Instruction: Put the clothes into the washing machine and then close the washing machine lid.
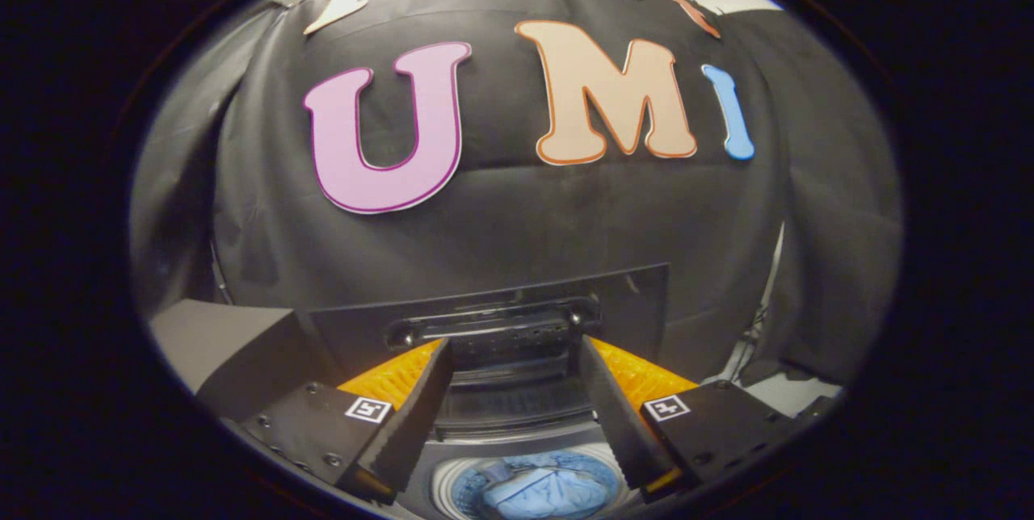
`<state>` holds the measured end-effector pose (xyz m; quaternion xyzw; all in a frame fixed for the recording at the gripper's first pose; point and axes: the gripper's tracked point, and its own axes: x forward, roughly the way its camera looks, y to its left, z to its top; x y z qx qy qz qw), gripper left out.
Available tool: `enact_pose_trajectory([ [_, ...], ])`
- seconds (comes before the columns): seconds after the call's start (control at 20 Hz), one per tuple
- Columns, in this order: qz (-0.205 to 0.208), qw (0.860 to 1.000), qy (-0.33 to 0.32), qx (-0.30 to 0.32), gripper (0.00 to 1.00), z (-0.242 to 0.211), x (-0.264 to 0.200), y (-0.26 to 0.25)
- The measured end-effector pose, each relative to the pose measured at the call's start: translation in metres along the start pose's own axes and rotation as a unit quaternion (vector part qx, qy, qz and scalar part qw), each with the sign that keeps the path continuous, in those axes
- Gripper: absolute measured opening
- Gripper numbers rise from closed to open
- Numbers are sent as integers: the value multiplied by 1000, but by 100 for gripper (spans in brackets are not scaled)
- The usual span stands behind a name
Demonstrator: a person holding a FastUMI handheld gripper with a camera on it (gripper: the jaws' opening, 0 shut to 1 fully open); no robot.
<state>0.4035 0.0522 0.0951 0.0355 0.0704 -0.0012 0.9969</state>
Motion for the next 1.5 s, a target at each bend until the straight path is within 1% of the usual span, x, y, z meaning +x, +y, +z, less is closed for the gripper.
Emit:
enact_pose_trajectory([
  [0.25,-18,995,-93,20,97,76,17,-29],
  [0.4,-21,989,-141,29,97,116,28,-31],
  [0.55,-17,984,-174,34,97,135,36,-24],
  [0.65,-7,984,-173,39,97,133,50,-12],
  [0.8,7,987,-160,23,97,116,73,12],
  [0.95,5,987,-163,9,97,108,92,27],
  [1.2,2,989,-146,-9,97,87,115,39],
  [1.25,14,992,-125,-6,97,73,123,44],
  [1.3,39,997,-71,3,96,42,132,57],
  [1.35,52,990,-103,-79,96,60,154,65],
  [1.4,70,986,-118,-91,96,52,154,60],
  [1.45,76,990,-101,-58,96,50,167,53],
  [1.5,86,988,-118,-57,95,63,175,45],
])
